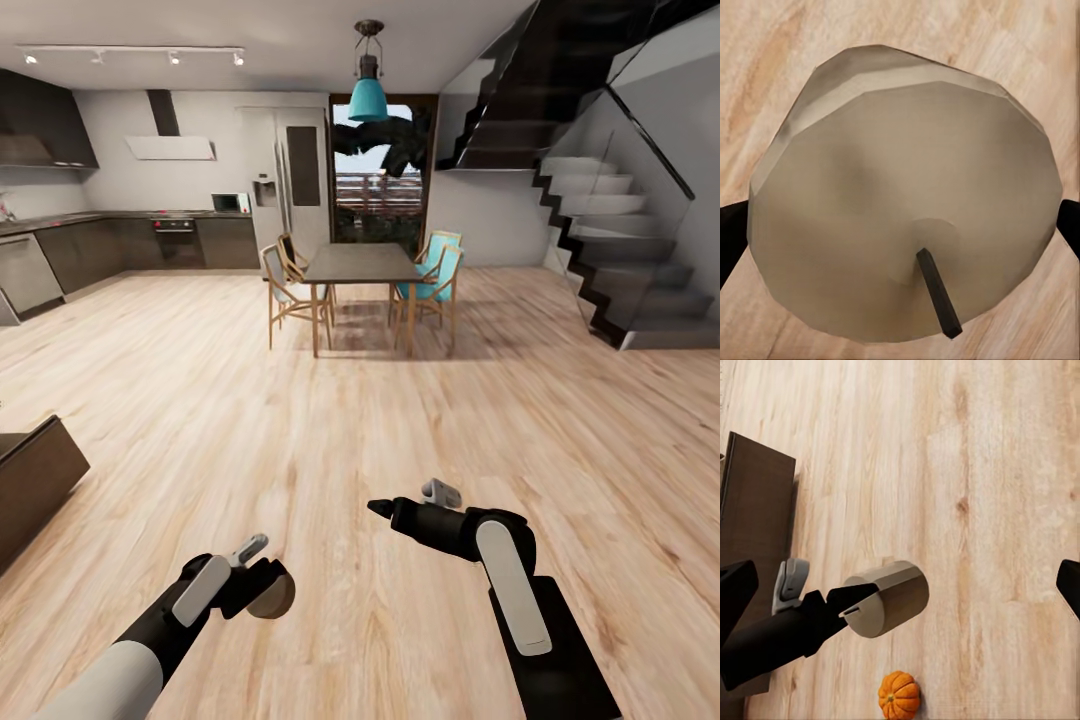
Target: Place each of the two pumpkins and all three candles from the living room inside a cabinet in the living room (use any cabinet), then make sure every cabinet is closed, and position the cauldron so it is next to a table in the living room.
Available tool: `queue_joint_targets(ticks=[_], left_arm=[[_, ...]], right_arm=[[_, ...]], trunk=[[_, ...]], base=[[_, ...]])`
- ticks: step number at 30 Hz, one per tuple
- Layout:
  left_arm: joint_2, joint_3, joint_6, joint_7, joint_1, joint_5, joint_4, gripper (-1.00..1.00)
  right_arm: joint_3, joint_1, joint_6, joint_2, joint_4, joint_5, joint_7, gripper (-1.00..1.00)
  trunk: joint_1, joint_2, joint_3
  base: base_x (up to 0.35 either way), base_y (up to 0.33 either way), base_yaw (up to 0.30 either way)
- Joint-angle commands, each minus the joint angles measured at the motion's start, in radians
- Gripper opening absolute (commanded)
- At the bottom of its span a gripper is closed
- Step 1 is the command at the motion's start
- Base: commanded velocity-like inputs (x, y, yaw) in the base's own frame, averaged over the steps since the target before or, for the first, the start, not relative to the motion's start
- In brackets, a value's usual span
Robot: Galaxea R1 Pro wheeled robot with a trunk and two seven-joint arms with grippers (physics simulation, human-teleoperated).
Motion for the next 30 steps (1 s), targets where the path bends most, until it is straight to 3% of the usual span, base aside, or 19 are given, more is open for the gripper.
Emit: queue_joint_targets(ticks=[1, 7, 30], left_arm=[[0.001, -0.006, 0.000, 0.011, -0.001, 0.009, -0.002, -1.00], [0.002, -0.006, 0.000, 0.011, -0.001, 0.009, -0.002, -1.00], [0.002, -0.008, 0.000, 0.011, -0.001, 0.009, -0.002, -1.00]], right_arm=[[0.000, -0.001, 0.002, 0.000, -0.001, -0.010, -0.010, 1.00], [0.000, -0.001, 0.002, 0.000, -0.001, -0.009, -0.011, 1.00], [0.001, -0.001, 0.002, 0.001, -0.001, -0.010, -0.011, 1.00]], trunk=[[0.000, 0.000, -0.001], [0.000, 0.000, -0.001], [0.000, 0.000, -0.001]], base=[[0.310, -0.139, 0.176], [0.327, -0.075, 0.207], [0.337, -0.085, 0.079]])
